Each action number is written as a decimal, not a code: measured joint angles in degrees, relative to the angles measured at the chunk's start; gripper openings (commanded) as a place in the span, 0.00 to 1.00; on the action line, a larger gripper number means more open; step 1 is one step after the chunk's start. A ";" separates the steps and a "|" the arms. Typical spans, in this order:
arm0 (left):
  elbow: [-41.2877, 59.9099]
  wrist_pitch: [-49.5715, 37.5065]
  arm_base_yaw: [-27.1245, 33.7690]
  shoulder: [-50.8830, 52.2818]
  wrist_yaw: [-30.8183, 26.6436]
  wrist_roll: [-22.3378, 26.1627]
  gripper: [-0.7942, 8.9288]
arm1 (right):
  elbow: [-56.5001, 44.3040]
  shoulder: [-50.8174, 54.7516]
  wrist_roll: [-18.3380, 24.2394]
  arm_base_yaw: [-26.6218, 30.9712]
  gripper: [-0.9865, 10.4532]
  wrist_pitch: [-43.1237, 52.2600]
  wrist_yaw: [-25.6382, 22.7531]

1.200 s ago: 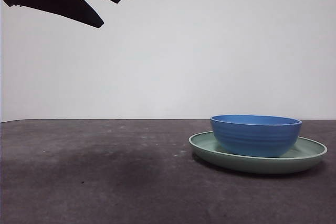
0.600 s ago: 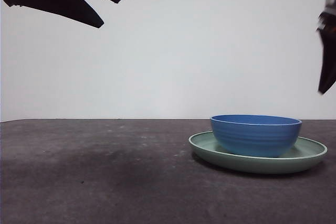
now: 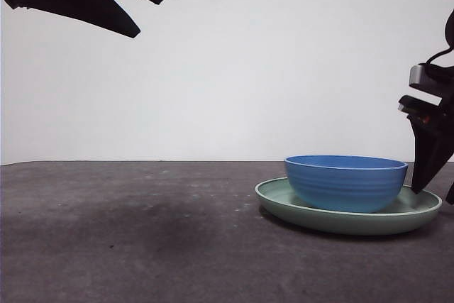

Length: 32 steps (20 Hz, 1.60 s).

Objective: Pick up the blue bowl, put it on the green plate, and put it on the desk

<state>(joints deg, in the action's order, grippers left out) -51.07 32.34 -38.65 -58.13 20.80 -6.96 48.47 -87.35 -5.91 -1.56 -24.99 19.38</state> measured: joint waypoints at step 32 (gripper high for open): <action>0.00 0.20 0.00 0.00 0.00 -1.33 0.31 | 0.00 -1.51 -4.13 0.11 0.09 4.79 4.59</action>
<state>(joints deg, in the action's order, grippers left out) -51.07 32.53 -38.65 -58.13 20.80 -8.29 48.47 -88.86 -10.04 -1.45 -20.21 23.97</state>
